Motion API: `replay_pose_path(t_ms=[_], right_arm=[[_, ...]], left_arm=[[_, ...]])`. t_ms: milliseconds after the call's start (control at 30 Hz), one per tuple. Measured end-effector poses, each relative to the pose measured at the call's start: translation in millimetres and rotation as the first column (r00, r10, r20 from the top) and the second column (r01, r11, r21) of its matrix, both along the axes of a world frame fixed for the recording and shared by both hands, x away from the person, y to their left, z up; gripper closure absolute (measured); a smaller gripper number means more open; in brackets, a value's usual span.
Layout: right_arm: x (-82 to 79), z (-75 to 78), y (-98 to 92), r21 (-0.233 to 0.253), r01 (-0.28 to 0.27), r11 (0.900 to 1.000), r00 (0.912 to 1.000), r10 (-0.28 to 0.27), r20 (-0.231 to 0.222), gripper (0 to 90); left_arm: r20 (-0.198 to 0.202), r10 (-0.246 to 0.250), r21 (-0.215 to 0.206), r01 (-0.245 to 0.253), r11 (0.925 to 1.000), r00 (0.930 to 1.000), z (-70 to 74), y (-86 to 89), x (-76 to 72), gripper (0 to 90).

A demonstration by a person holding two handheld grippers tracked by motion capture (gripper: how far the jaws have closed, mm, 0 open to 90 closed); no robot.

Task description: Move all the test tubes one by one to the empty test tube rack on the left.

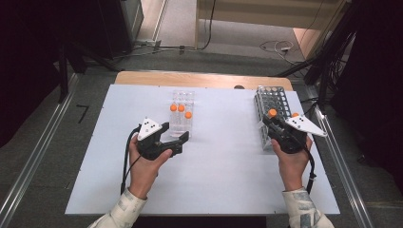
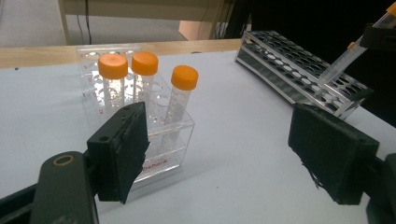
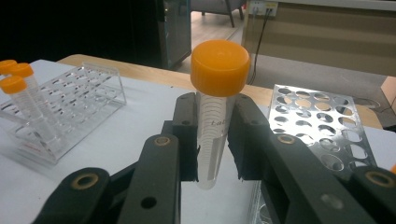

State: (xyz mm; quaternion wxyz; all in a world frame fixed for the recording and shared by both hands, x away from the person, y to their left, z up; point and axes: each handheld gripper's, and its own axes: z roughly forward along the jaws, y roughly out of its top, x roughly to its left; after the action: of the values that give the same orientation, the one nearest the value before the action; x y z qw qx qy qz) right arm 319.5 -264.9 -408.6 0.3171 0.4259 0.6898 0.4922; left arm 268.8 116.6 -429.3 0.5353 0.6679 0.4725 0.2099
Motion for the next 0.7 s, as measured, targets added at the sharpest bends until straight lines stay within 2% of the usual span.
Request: replay_pose_path(t_ms=[700], right_arm=[[-6.7,-6.0,20.1,-0.023,-0.062,0.998,0.9979,0.061,-0.021,71.5]], left_arm=[[0.002,-0.002,0.001,0.002,1.0000,1.0000,0.2,-1.0,-1.0,19.9]])
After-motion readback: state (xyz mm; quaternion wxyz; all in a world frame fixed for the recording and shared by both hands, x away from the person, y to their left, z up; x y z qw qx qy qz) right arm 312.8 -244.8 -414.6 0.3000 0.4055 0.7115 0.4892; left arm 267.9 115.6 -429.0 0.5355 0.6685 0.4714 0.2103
